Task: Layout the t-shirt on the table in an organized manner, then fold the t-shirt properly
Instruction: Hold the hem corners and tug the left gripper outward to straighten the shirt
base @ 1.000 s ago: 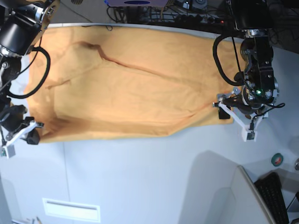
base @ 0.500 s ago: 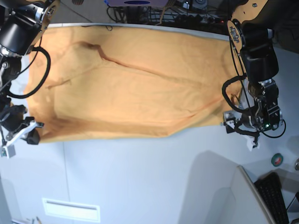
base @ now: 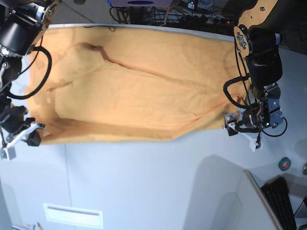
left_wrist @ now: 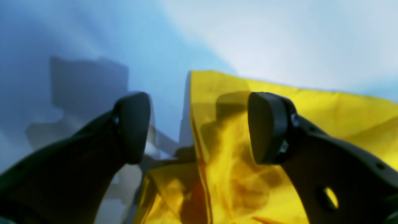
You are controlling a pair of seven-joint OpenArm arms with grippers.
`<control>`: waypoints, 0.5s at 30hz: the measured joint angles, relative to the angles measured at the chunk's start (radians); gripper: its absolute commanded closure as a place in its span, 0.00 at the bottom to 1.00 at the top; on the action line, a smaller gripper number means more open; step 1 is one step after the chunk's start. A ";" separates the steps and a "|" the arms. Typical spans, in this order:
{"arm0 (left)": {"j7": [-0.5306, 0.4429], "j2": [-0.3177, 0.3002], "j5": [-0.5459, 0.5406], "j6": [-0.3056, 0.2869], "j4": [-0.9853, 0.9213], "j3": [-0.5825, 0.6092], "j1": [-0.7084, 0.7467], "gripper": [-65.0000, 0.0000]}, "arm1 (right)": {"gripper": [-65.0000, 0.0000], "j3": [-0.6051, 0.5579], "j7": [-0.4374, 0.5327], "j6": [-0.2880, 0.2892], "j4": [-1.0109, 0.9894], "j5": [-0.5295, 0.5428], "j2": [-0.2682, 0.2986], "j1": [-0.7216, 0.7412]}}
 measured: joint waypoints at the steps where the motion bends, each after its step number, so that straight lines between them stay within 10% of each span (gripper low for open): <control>1: -0.003 0.000 0.000 0.000 0.000 0.000 0.000 0.29 | 1.00 0.000 0.000 0.000 0.000 0.000 0.000 0.000; 8: -0.016 0.019 0.004 0.001 0.000 0.000 -0.001 0.33 | 1.00 0.000 0.000 0.000 0.000 0.000 0.000 0.000; 15: -0.015 0.033 0.003 -0.002 0.000 0.000 -0.001 0.73 | 1.00 0.000 0.000 0.000 0.000 0.000 0.000 0.000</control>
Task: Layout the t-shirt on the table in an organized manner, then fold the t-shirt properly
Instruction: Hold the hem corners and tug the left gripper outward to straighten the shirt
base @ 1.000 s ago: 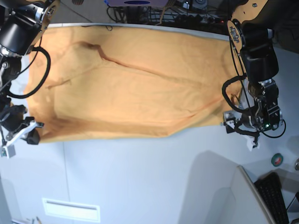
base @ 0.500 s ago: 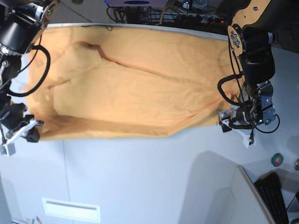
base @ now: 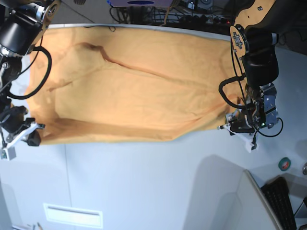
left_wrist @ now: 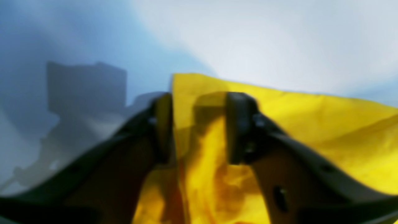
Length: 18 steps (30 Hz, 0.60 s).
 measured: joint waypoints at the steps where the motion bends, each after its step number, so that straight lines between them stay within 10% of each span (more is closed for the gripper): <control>1: -0.011 0.003 0.000 0.000 0.000 0.000 0.000 0.81 | 1.00 0.000 0.000 0.000 0.000 0.000 0.000 0.000; 3: -0.058 0.008 -0.005 -0.001 -0.013 0.002 0.003 1.00 | 1.00 0.000 0.000 0.000 0.000 0.000 -0.001 0.000; 8: -0.200 0.002 -0.017 -0.007 -0.116 0.002 -0.027 1.00 | 1.00 0.000 0.000 0.000 0.000 0.000 -0.002 0.000; 18: -0.173 0.005 0.000 -0.003 -0.047 0.193 -0.114 1.00 | 1.00 0.000 0.123 -0.001 -0.237 -0.006 0.042 0.098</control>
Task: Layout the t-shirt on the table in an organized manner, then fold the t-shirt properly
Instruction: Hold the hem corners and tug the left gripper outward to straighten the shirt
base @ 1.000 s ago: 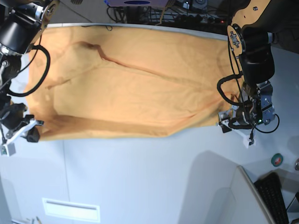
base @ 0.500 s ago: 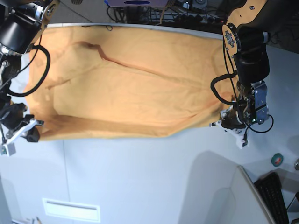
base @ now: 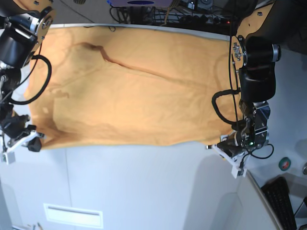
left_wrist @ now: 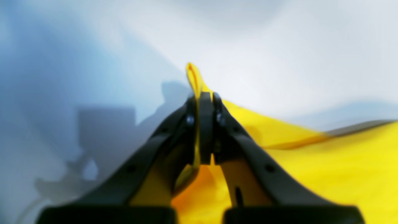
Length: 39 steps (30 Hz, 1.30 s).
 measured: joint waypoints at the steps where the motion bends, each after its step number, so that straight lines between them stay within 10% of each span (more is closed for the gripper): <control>1: -0.001 0.002 -0.006 -0.003 0.005 0.008 -0.010 1.00 | 1.00 0.000 0.006 0.001 -0.026 0.003 0.012 0.015; 18: -0.003 -0.002 0.003 0.003 0.035 0.006 0.012 1.00 | 1.00 0.000 0.082 0.001 -0.169 0.007 0.075 0.093; 26: -0.159 -0.002 -0.006 0.003 0.068 0.006 0.092 1.00 | 1.00 0.000 0.079 0.000 -0.185 0.003 0.075 0.055; 39: -0.085 -0.002 -0.006 0.003 0.065 0.006 0.085 1.00 | 1.00 0.000 0.076 0.000 -0.100 0.006 0.072 0.018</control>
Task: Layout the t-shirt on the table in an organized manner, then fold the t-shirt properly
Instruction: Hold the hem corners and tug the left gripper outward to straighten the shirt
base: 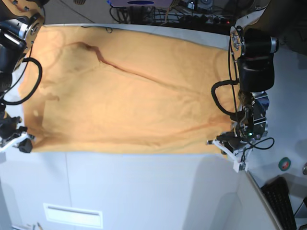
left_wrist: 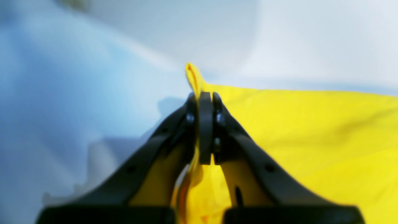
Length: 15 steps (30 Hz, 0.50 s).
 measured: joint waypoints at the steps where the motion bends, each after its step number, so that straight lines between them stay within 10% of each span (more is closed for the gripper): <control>1: 0.012 0.000 0.000 0.000 0.000 0.000 0.005 1.00 | 1.00 0.000 -0.004 0.000 0.001 0.000 0.000 -0.003; 15: 0.045 0.000 -0.004 0.000 0.005 -0.136 0.104 1.00 | 1.00 0.000 -0.008 0.000 0.005 -0.001 0.001 -0.005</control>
